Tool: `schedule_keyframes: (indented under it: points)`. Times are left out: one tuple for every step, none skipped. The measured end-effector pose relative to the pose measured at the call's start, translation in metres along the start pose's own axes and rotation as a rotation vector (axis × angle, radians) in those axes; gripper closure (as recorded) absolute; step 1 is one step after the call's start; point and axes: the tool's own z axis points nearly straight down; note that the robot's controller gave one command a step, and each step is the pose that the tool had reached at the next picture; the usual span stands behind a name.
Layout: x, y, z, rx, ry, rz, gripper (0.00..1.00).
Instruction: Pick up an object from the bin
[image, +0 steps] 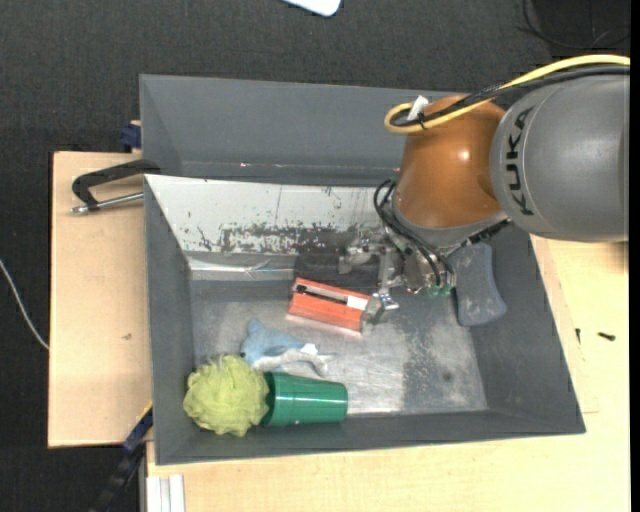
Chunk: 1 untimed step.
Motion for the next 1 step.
schedule_keyframes:
  points:
    - [0.0006,0.0144,0.0657,0.000,-0.003,0.064,1.00]
